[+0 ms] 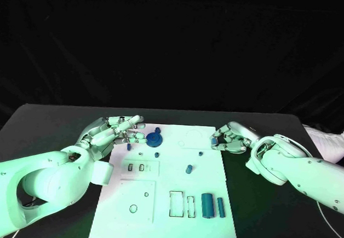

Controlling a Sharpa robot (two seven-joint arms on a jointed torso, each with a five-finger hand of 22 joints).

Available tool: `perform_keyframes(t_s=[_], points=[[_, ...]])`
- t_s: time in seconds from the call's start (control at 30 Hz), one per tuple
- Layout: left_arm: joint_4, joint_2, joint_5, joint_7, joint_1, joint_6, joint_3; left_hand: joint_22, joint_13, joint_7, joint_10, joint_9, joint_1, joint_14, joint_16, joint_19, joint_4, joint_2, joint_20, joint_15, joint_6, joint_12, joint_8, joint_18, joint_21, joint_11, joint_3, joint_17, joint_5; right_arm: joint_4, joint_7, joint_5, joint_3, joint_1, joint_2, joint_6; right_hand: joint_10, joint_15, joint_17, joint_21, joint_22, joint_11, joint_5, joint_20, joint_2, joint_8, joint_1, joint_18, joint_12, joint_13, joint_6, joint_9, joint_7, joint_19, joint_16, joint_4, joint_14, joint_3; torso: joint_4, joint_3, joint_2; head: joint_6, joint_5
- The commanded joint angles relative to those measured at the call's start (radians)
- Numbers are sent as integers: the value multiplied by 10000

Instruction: Assemble the parts on the task board

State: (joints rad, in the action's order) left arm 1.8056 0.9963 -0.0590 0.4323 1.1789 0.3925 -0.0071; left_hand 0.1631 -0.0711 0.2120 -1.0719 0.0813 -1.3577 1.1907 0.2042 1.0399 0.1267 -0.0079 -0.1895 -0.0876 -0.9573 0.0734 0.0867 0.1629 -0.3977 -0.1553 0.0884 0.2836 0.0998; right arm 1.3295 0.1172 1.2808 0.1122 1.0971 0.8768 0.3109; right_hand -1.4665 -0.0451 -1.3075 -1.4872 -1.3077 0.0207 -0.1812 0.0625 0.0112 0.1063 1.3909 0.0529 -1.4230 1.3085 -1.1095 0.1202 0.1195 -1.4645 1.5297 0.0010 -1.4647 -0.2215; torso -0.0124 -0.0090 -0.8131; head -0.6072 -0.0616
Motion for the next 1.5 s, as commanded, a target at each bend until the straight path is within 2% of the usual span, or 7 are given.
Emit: perform_keyframes(t_s=[0.03, 0.43, 0.6, 0.73, 1.07, 1.3, 1.5], points=[[20, 2, -6, 29, 1, -201, 4, -10, -13, 32, -5, -15, -56, 16, -37, -3, -43, 75, -46, -34, 15, -39, -44, 188, -50, 5, -6, 9, 22, 80, 28, -73, -2, -12, -9, 344, -289, -103, -1861, -61, -911, -93, 69, -89, -306, 218, 39, -168, -24, 1618, -392, 232, -282, -329, 60, -8, -898, -72, 4, 1, -1, -25, 33], [-131, 51, -7, 53, 1, -233, 4, -11, -12, 45, -2, -18, -49, 15, -44, -4, -45, 85, -47, -37, 20, -44, -52, 187, -50, -2, -5, 18, 22, 1493, -595, -288, 7, 122, -89, 768, -255, -144, -1851, -56, -907, -124, 186, -146, -332, 238, -180, -169, 71, 1560, -347, 303, -305, -331, 51, 1, -896, -158, -7, -27, 45, -27, 117], [-323, 50, -28, 79, 1, -249, 4, -11, -12, 45, -2, -18, -49, 15, -44, -4, -45, 85, -47, -37, 20, -44, -52, 187, -50, -2, -5, 18, 22, 2028, -1316, 112, -5, 168, -498, 758, -241, -144, -1835, -54, -906, -122, 177, -150, -336, 220, -202, -169, 101, 1541, -305, 306, -299, -331, 43, -11, -893, -184, -89, -73, 102, -90, 179], [-521, 46, -39, 104, 1, -279, 4, -11, -12, 45, -2, -18, -49, 15, -44, -4, -45, 85, -47, -37, 20, -44, -52, 187, -50, -2, -5, 18, 22, 2377, -2111, 715, -117, 184, -1107, 541, -207, -142, -1801, -50, -901, -113, 188, -153, -358, 200, -239, -168, 171, 1495, -262, 312, -285, -329, 25, -15, -885, -220, -178, -130, 161, -215, 357], [-814, 52, -45, 160, 3, -280, 4, -13, -14, 37, -13, -17, -48, 11, -55, -9, -53, 89, -50, -41, 12, -41, -53, 184, -48, 0, -3, 27, 22, 2424, -3433, 2188, -513, 155, -2405, 54, -177, -135, -1755, -41, -884, -104, 200, -152, -332, 181, -273, -165, 231, 1458, -223, 321, -274, -322, 2, -43, -875, -246, -303, -219, 209, -419, 518], [-839, 57, -45, 166, 4, -274, 4, -13, -14, 37, -13, -17, -48, 11, -55, -9, -53, 89, -50, -41, 12, -41, -53, 184, -48, 0, -3, 27, 22, 2408, -4061, 2987, -665, 75, -2932, -114, -173, -133, -1750, -35, -875, -102, 218, -150, -284, 190, -313, -163, 244, 1451, -237, 338, -273, -319, -2, -70, -873, -250, -266, -194, 203, -474, 656], [-828, 35, -45, 158, 4, -286, 4, -13, -14, 37, -13, -17, -48, 11, -55, -9, -53, 89, -50, -41, 12, -41, -53, 184, -48, 0, -3, 27, 22, 2405, -4344, 3299, -726, 28, -3102, -476, -172, -130, -1748, -31, -869, -101, 245, -149, -248, 199, -388, -162, 253, 1447, -251, 355, -275, -317, -5, -65, -873, -244, -273, -183, 196, -495, 657]])
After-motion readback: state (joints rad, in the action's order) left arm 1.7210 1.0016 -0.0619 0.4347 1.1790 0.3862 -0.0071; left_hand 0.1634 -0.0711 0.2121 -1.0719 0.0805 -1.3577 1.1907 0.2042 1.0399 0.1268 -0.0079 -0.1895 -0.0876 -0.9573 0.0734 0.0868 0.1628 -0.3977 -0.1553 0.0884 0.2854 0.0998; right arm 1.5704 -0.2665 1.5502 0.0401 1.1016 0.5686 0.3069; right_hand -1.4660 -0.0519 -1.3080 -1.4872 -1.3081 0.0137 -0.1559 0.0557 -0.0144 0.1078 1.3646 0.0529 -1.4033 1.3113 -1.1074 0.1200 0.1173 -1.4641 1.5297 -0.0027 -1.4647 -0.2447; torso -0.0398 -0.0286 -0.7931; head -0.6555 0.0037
